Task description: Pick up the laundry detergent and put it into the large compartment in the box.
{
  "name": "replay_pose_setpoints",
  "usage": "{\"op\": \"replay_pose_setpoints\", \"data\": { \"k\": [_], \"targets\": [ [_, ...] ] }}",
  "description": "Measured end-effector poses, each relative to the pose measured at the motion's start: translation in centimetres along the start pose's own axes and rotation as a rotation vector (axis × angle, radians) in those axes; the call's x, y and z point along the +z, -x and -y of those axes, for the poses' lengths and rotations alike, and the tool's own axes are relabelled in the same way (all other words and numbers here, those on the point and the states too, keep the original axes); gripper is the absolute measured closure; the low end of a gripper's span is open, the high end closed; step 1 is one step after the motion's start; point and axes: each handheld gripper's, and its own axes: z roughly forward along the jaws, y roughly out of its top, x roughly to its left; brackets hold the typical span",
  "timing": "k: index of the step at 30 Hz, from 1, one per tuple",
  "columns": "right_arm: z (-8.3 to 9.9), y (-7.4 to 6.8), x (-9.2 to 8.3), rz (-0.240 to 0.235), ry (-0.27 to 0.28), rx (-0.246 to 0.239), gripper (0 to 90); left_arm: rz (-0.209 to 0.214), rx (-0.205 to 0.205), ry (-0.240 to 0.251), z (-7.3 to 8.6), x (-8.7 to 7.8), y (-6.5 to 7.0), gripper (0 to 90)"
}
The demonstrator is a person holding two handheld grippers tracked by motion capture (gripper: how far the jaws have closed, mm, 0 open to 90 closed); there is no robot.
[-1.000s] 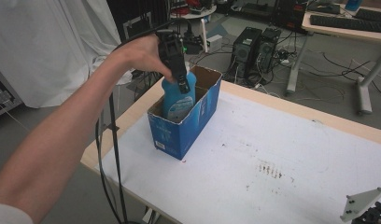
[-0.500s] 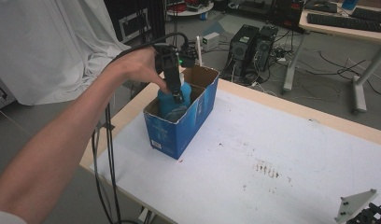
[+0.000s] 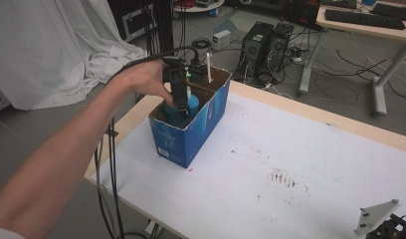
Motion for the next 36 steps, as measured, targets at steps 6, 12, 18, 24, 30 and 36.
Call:
{"op": "replay_pose_setpoints", "data": {
  "k": [6, 12, 18, 24, 30, 36],
  "targets": [
    [-0.02, 0.10, 0.09, -0.002, -0.002, 0.000, 11.6, 0.002, 0.008, 0.014, -0.06, 0.27, 0.01, 38.2],
    [-0.06, 0.09, 0.18, -0.001, 0.000, 0.000, 11.6, -0.002, 0.024, 0.012, -0.65, 0.49, 0.22, 38.2],
    [0.14, -0.05, 0.20, -0.006, -0.002, 0.007, 11.6, -0.003, 0.021, 0.017, -0.61, 0.52, 0.29, 38.1],
    [0.13, 0.01, 0.49, -0.007, 0.002, 0.003, 11.5, -0.007, 0.029, 0.019, -0.50, 0.51, 0.47, 38.0],
    [0.16, -0.08, 0.46, -0.011, 0.001, 0.007, 11.6, -0.011, 0.038, 0.016, -0.52, 0.49, 0.57, 37.8],
    [0.32, -0.08, 0.39, -0.010, 0.010, 0.006, 11.6, -0.010, 0.038, 0.007, -0.63, 0.51, 0.56, 37.7]
  ]
}}
